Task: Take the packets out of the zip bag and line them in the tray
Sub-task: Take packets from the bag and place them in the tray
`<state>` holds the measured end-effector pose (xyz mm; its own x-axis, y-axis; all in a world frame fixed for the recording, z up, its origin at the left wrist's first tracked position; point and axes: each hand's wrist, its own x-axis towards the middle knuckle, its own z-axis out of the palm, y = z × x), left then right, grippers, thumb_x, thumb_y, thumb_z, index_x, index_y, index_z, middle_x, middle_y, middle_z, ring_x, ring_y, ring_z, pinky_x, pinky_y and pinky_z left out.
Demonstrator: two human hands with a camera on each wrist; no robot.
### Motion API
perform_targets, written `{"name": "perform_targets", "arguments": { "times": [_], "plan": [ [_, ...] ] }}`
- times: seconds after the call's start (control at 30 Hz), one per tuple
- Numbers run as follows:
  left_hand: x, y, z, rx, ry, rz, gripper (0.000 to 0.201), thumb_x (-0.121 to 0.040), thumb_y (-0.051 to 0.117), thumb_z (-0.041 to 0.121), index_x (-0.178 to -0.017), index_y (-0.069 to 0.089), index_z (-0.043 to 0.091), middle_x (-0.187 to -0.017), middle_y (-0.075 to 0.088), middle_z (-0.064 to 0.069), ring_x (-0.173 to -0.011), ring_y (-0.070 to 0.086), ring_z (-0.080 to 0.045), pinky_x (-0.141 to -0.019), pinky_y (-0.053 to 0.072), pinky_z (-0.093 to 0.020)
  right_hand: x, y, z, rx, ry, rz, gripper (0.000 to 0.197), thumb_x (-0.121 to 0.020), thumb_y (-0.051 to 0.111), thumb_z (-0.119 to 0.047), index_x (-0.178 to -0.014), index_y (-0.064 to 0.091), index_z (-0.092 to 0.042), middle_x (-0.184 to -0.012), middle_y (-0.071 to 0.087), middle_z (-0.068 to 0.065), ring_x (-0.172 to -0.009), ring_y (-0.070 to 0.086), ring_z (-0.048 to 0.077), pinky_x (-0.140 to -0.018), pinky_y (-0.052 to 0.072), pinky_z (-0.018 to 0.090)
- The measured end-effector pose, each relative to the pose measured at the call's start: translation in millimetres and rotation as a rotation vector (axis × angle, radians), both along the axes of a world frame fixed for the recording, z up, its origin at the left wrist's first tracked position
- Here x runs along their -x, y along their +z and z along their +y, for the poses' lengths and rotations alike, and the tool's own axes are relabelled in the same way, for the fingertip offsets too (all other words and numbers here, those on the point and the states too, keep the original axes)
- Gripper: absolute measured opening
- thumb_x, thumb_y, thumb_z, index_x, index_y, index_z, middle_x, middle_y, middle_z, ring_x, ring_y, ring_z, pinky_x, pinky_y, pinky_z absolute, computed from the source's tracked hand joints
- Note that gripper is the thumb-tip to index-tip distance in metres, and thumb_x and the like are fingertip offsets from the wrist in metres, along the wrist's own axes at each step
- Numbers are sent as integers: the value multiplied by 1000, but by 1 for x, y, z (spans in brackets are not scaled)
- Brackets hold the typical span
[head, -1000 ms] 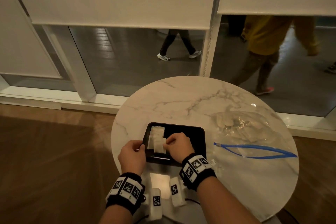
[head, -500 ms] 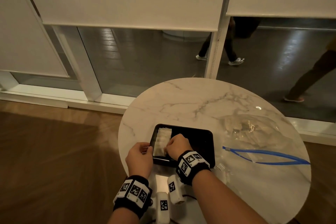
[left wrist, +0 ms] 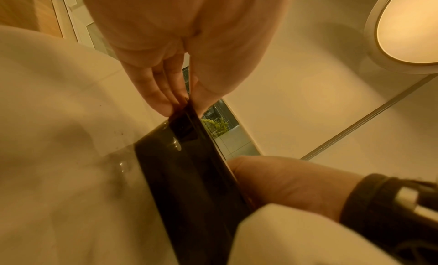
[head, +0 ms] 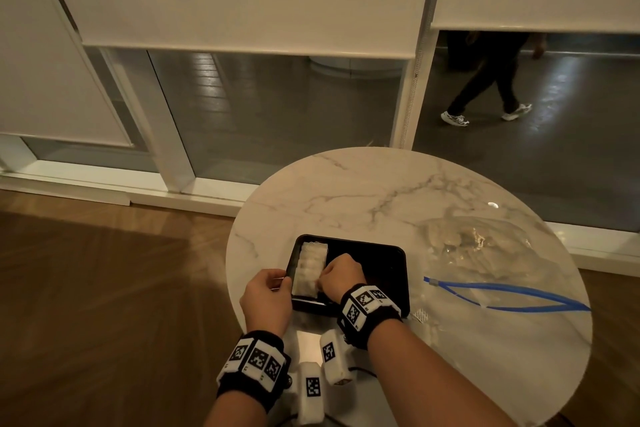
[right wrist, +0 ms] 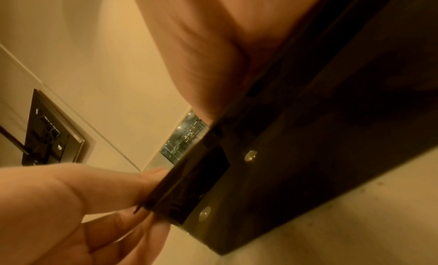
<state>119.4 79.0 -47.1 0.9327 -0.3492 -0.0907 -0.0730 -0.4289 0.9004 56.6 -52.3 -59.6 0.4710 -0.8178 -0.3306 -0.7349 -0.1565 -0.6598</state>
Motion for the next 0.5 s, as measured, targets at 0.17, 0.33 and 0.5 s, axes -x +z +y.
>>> {"name": "perform_targets", "arguments": {
  "times": [0.17, 0.33, 0.5],
  "plan": [
    [-1, -1, -1, -1, -1, -3, 10, -91, 72, 15, -100, 73, 18, -88, 71, 3, -87, 65, -17, -81, 49, -28, 0, -1, -3, -1, -4, -10, 8, -82, 69, -10, -81, 77, -10, -83, 73, 4, -81, 70, 19, -72, 60, 29],
    [-2, -2, 0, 1, -8, -7, 10, -91, 73, 14, -100, 73, 17, -89, 71, 3, -89, 66, -18, -81, 49, -28, 2, 0, -2, 11, 0, -19, 6, -81, 72, -14, -79, 77, -10, -79, 73, 4, -78, 70, 18, -72, 61, 29],
    [-2, -1, 1, 5, -4, 6, 10, -91, 72, 16, -101, 72, 19, -89, 70, 4, -89, 65, -17, -79, 46, -27, 12, 12, -1, -7, 1, -70, 11, -83, 71, -19, -77, 78, -12, -77, 73, 2, -78, 70, 16, -73, 60, 29]
  ]
}}
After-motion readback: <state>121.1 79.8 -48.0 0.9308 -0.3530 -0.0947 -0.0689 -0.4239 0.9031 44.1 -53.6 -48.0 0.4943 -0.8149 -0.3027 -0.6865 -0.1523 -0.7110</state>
